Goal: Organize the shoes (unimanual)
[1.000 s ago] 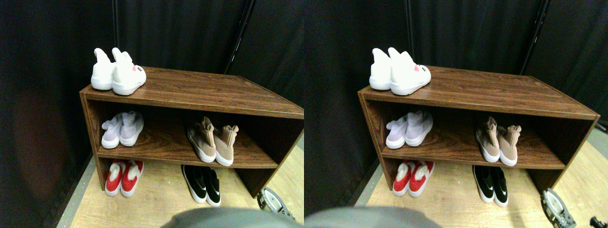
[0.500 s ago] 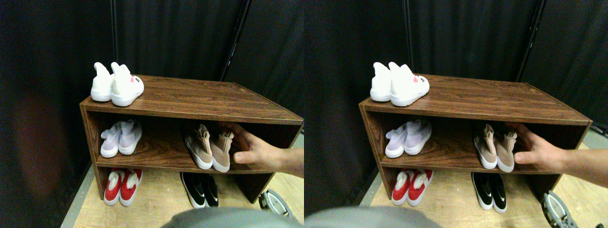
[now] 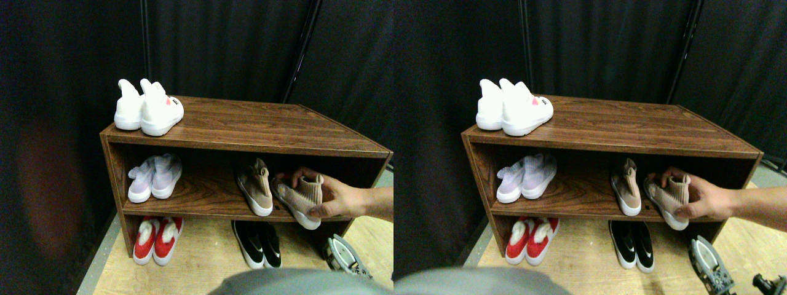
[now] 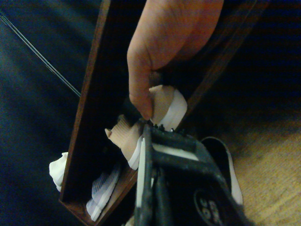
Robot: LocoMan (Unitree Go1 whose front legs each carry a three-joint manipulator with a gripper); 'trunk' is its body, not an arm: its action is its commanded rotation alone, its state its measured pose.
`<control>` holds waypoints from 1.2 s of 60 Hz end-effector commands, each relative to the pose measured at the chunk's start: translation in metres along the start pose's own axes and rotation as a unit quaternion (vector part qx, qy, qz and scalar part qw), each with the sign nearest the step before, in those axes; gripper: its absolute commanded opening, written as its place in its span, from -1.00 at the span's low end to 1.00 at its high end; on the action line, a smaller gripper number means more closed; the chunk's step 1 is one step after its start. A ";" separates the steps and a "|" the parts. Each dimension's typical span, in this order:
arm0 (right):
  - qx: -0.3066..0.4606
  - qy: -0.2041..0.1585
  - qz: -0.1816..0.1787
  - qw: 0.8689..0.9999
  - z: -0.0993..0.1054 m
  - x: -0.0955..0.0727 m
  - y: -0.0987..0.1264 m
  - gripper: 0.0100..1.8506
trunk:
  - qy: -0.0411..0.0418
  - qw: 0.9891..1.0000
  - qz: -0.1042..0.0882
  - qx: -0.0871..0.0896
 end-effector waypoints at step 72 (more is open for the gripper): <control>-0.014 -0.002 0.007 1.000 0.004 -0.004 0.009 -0.94 | 0.013 1.000 -0.005 -0.005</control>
